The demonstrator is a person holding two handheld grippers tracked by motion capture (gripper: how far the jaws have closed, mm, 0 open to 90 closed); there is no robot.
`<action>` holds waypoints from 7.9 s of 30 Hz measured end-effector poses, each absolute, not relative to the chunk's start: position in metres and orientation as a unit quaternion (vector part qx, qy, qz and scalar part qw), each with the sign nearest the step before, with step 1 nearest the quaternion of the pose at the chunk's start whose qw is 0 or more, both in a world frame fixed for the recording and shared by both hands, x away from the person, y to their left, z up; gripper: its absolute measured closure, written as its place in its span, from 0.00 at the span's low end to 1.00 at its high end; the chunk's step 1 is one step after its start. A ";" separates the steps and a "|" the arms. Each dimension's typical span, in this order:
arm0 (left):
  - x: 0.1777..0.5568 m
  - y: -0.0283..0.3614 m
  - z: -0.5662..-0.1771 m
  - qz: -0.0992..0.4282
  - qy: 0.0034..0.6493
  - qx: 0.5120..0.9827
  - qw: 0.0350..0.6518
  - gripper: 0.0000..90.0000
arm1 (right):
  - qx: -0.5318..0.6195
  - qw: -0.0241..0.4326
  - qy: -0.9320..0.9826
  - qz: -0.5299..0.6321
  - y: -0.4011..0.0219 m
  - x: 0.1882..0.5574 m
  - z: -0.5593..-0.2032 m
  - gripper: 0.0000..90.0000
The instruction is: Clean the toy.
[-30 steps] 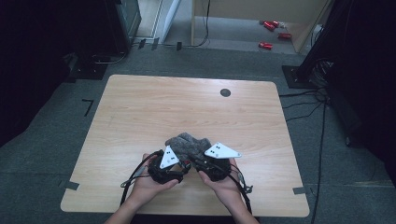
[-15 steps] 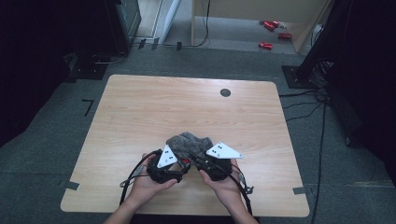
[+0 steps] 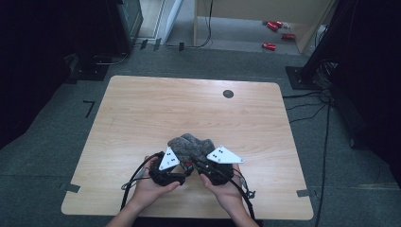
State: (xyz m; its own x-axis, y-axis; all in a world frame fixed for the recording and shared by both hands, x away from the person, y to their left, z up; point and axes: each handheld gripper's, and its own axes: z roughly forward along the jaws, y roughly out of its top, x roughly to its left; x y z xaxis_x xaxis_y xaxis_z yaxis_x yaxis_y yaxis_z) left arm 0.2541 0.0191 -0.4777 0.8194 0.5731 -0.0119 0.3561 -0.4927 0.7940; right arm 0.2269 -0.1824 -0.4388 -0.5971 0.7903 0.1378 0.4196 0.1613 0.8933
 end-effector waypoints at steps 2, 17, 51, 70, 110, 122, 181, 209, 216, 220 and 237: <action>0.254 0.019 -0.478 0.128 0.272 0.855 0.424 0.39 | 0.413 0.179 0.737 0.505 -0.185 0.228 -0.439 0.78; 0.255 0.021 -0.478 0.131 0.278 0.852 0.423 0.39 | 0.397 0.184 0.742 0.508 -0.185 0.229 -0.441 0.79; 0.258 0.025 -0.475 0.121 0.282 0.849 0.431 0.39 | 0.395 0.173 0.751 0.500 -0.174 0.219 -0.433 0.78; 0.258 0.023 -0.476 0.119 0.279 0.851 0.429 0.39 | 0.395 0.169 0.750 0.503 -0.175 0.221 -0.433 0.78; 0.256 0.020 -0.475 0.127 0.281 0.851 0.425 0.39 | 0.387 0.159 0.750 0.513 -0.171 0.219 -0.436 0.79; 0.254 0.019 -0.473 0.133 0.269 0.852 0.428 0.39 | 0.397 0.170 0.742 0.512 -0.178 0.225 -0.436 0.79; 0.253 0.023 -0.473 0.123 0.259 0.845 0.452 0.39 | 0.405 0.177 0.734 0.515 -0.185 0.226 -0.435 0.80; 0.259 0.055 -0.462 0.115 0.248 0.784 0.557 0.39 | 0.436 0.118 0.710 0.540 -0.213 0.246 -0.453 0.79; 0.268 0.071 -0.461 0.091 0.266 0.770 0.573 0.39 | 0.371 0.121 0.728 0.564 -0.217 0.249 -0.458 0.79; 0.267 0.068 -0.461 0.079 0.252 0.777 0.571 0.39 | 0.361 0.137 0.716 0.581 -0.219 0.247 -0.452 0.79; 0.266 0.066 -0.461 0.065 0.246 0.786 0.564 0.39 | 0.354 0.138 0.721 0.580 -0.217 0.243 -0.447 0.79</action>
State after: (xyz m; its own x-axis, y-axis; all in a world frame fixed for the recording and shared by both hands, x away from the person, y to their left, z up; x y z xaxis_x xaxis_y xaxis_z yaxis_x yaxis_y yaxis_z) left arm 0.2662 0.0656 -0.4610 0.8708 0.4598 -0.1743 0.3127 -0.2442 0.9179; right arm 0.2428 -0.2174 -0.4467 -0.7120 0.6697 0.2111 0.3494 0.0771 0.9338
